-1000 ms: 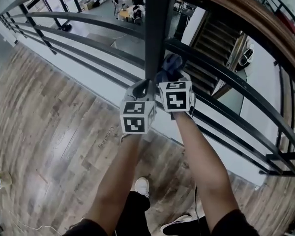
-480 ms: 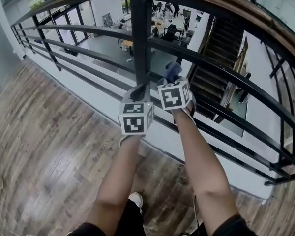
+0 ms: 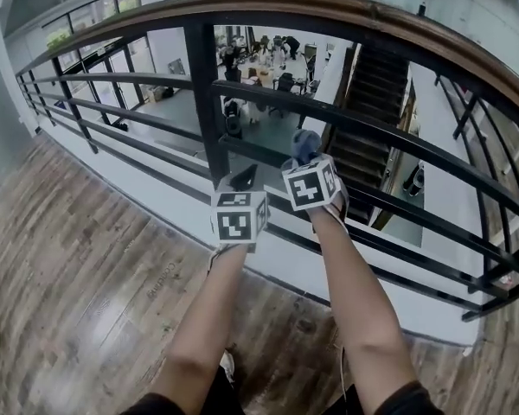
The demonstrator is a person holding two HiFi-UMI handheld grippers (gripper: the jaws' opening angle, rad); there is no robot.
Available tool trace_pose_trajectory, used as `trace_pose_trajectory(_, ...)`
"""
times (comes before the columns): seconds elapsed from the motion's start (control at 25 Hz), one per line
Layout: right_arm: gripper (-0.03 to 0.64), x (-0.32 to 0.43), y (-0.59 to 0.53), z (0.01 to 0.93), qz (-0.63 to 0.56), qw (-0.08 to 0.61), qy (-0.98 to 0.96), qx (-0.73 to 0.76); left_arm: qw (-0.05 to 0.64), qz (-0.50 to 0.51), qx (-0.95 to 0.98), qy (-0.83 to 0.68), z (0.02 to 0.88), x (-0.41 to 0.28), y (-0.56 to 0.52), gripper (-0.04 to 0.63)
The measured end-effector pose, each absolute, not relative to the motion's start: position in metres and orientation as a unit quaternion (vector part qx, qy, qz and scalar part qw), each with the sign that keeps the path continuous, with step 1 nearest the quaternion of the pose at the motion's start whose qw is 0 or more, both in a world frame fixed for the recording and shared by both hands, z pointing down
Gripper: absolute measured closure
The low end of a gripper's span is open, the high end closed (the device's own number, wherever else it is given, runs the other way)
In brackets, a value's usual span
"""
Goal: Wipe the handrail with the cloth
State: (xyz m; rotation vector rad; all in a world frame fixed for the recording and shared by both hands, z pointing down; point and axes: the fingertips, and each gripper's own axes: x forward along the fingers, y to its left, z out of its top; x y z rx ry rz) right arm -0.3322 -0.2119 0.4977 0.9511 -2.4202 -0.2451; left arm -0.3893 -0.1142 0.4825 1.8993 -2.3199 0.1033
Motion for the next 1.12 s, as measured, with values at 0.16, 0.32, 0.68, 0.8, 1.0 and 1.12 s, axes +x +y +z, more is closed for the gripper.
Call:
trace_pose_trajectory(0.16,0.522,-0.279,-0.211,0.504,-0.103,0.254,-0.892,0.359,0.079,0.027,0.654,-0.752,0.499,-0.336,-0.122,0.597)
trace_pose_trajectory(0.32,0.522,-0.229,-0.219,0.505,-0.1,0.236,-0.892,0.373,0.079,0.018,0.673,-0.735,0.509,-0.298,-0.134,0.597)
trace_pose_trajectory(0.68,0.522,-0.12,-0.238,0.515,-0.041,0.204,-0.892,0.402,0.044,0.021,0.725,-0.687,0.497,-0.216,-0.171,0.597)
trace_pose_trajectory(0.8,0.522,-0.089,-0.245,0.511,-0.034,0.184,-0.894,0.408,0.032,0.016,0.743,-0.668,0.488,-0.191,-0.18,0.597)
trace_pose_trajectory(1.0,0.522,-0.021,-0.253,0.508,-0.015,0.164,-0.889,0.428,0.032,0.026,0.767,-0.641,0.488,-0.131,-0.195,0.597)
trace_pose_trajectory(1.12,0.522,0.022,-0.256,0.506,-0.014,0.171,-0.877,0.448,0.039,0.024,0.778,-0.626,0.488,-0.092,-0.2,0.597)
